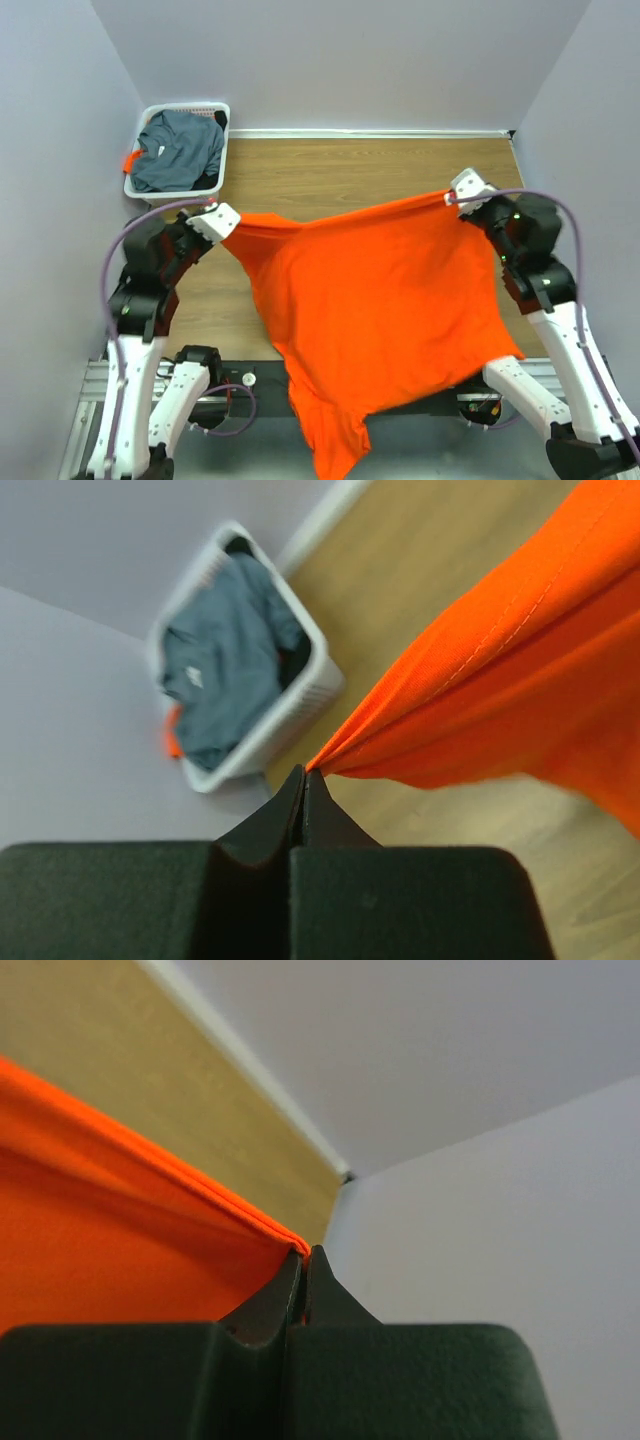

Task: Fold and stack the t-shirts
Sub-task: Flatten out the tshirt

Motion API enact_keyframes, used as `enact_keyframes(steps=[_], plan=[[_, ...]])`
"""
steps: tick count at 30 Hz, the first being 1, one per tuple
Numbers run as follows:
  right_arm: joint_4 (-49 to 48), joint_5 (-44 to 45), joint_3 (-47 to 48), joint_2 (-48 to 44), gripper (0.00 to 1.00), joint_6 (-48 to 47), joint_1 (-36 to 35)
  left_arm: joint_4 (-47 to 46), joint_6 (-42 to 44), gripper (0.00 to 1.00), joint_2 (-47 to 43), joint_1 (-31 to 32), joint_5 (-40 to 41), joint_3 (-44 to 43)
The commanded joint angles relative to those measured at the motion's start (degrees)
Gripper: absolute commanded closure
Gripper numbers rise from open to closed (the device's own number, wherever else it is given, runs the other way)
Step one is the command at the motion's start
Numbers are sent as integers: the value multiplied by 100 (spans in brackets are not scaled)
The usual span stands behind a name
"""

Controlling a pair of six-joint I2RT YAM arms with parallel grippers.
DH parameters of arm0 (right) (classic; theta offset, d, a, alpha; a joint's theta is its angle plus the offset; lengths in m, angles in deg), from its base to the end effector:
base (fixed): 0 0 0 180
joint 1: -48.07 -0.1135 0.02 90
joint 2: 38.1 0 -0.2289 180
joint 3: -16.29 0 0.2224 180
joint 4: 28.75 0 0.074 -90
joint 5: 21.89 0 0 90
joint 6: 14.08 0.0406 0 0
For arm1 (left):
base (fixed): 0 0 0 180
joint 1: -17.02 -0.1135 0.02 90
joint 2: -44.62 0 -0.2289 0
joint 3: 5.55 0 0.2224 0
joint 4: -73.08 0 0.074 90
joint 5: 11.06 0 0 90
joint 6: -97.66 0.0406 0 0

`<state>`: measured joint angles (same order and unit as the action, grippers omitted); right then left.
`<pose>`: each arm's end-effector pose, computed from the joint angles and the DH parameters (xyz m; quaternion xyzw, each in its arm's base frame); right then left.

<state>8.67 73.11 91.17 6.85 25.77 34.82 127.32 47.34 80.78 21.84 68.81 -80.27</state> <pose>0.1607 0.0342 0.3713 -0.3702 0.6541 -0.2396 0.6145 0.1178 -0.0171 0.3564 0.3499 0.7145 0.1131 0.5951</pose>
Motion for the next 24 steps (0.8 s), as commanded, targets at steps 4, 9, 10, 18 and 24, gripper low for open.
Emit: enact_keyframes(steps=[4, 9, 10, 18, 24], plan=[[-1804, -43, -2001, 601, 99, -407, 69, -1484, 128, 100, 1646, 80, 186, 958], [-3219, 273, -2108, 2312, 99, -259, 86, -2285, -214, 100, 3647, 239, 635, 617], [-3317, 370, -2012, 2595, 99, -197, 112, -2381, -276, 100, 3896, 256, 679, 390], [-3889, 511, -667, 4398, 99, -126, 587, -2628, -725, 100, 6077, 291, 1241, -1369], [-3899, 740, -25, 5138, 100, -48, 798, -2427, -953, 100, 6631, 432, 1277, -2372]])
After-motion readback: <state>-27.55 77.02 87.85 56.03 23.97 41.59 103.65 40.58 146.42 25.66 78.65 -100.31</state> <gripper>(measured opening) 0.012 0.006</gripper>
